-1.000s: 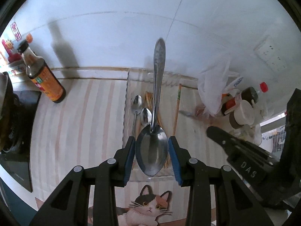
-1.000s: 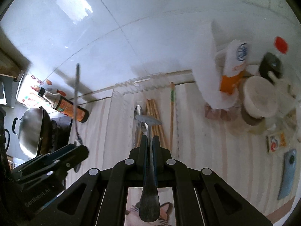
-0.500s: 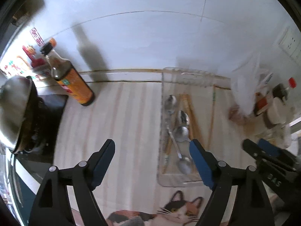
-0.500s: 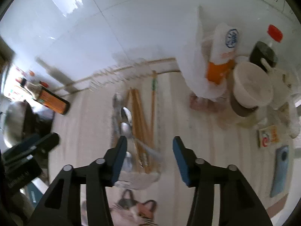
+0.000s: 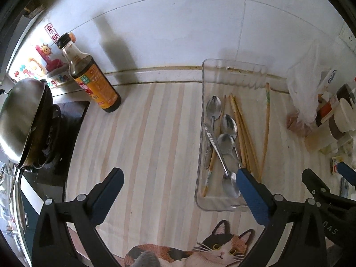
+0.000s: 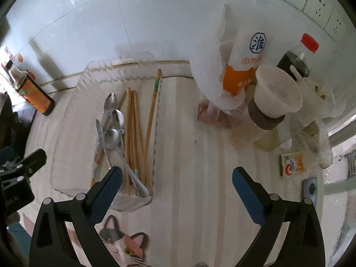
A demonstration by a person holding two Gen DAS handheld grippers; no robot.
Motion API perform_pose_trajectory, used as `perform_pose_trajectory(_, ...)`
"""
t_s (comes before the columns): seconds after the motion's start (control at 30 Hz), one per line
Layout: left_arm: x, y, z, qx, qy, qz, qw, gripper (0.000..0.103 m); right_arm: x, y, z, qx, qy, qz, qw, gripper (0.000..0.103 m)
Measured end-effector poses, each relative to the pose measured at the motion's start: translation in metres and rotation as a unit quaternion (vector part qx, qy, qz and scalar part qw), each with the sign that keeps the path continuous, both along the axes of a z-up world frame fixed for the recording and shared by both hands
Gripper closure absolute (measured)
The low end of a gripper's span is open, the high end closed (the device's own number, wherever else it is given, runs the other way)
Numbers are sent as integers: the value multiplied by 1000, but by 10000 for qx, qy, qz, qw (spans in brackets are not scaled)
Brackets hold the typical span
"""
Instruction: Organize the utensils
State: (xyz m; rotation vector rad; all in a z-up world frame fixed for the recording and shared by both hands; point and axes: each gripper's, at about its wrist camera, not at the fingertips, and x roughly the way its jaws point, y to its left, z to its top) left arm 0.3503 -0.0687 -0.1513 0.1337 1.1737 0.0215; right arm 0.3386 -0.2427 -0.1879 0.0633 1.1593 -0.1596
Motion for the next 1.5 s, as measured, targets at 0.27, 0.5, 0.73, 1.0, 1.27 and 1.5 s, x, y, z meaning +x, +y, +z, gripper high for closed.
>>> perform_pose_trajectory(0.27,-25,6,19,-118,-211,0,9997,0,-30,1,27,-203,-247,-83,9995,3)
perform_pose_trajectory(0.5,-71,16,68,-209,-739,-158,9969,0,-84,11,83,-300,-779,-274,9961,0)
perform_pose_trajectory(0.73,-135,33,128,-358,-1369,-287,9895,0,-155,30,143,-408,-1371,-418,9888,0)
perform_pose_trajectory(1.0,-204,52,173,-538,-1811,-457,9809,0,-237,53,196,-479,-1878,-572,9794,0)
perform_pose_trajectory(1.27,-255,64,193,-565,-1972,-524,9773,0,-300,73,229,-558,-2161,-696,9723,0)
perform_pose_trajectory(1.5,-266,61,196,-496,-1988,-528,9774,0,-316,75,237,-626,-2217,-730,9704,0)
